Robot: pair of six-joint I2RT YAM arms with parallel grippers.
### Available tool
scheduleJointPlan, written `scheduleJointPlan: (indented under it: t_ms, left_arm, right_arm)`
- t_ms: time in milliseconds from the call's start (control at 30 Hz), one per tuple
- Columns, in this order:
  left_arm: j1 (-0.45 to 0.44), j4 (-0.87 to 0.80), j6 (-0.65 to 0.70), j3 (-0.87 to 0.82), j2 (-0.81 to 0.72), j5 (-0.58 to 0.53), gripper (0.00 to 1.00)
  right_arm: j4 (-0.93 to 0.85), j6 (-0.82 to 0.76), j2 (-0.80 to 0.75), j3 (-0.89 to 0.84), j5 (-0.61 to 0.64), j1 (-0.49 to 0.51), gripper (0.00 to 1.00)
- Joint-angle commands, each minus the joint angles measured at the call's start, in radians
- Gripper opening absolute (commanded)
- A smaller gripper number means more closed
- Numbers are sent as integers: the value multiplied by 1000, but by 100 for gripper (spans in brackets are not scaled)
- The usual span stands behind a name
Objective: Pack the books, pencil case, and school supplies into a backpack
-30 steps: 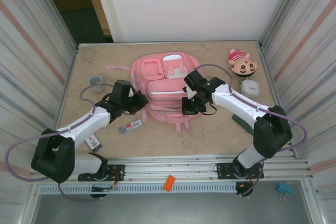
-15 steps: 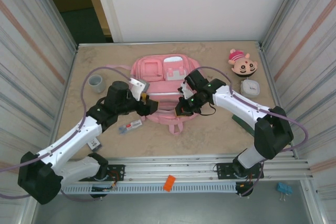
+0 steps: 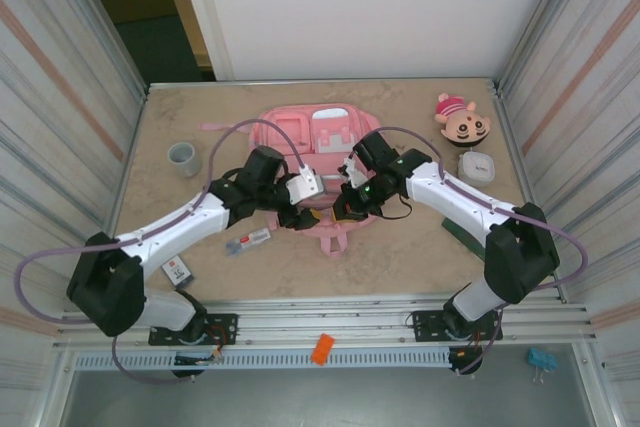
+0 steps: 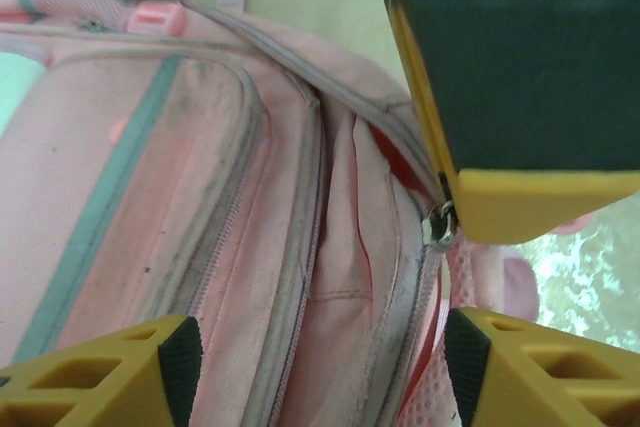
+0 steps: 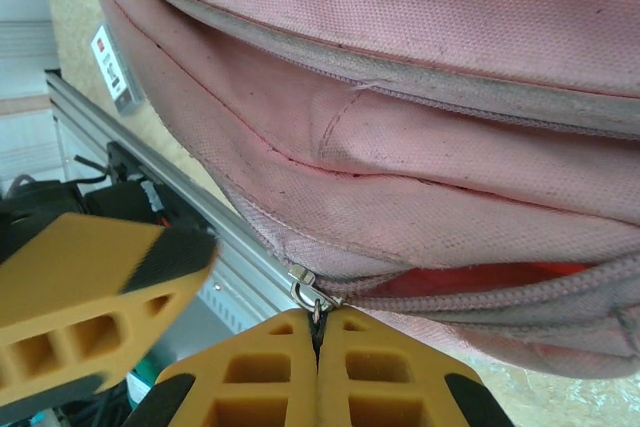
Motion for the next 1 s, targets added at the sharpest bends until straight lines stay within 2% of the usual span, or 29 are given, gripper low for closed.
scheduleJointPlan:
  t_ms: [0, 67, 200, 300, 400, 500, 567, 633, 733, 800, 867, 967]
  left_arm:
    - [-9, -10, 118, 25, 20, -57, 63]
    - [-11, -10, 144, 22, 30, -63, 56]
    - [-11, -34, 193, 19, 27, -73, 33]
    - [4, -65, 217, 11, 6, -57, 17]
    - [37, -84, 225, -14, -28, -23, 12]
    - [66, -89, 236, -48, -74, 8, 12]
    - [75, -101, 248, -63, -97, 17, 12]
    - [79, -116, 259, -70, -112, 26, 12]
    - [83, -139, 267, -71, -125, 31, 14]
    - [81, -139, 245, -65, -134, 39, 21]
    - [64, -126, 212, -51, -142, 49, 37]
    - [1, -76, 177, -34, -138, -7, 56]
  right_arm:
    - [-9, -14, -48, 40, -93, -12, 0]
    - [-3, -12, -48, 37, -105, -17, 0]
    - [-9, -18, -50, 31, -90, -32, 0]
    - [-78, -37, -55, 37, 33, -59, 0]
    - [-171, -74, -55, 47, 177, -81, 0]
    - [-223, -100, -53, 47, 279, -88, 0]
    - [-221, -105, -53, 41, 305, -90, 0]
    - [-193, -97, -49, 30, 289, -90, 0]
    - [-120, -74, -55, 11, 199, -87, 0]
    - [-59, -56, -69, 1, 130, -85, 0]
    - [-24, -41, -79, 1, 70, -84, 0]
    - [-23, -37, -87, 13, 42, -79, 0]
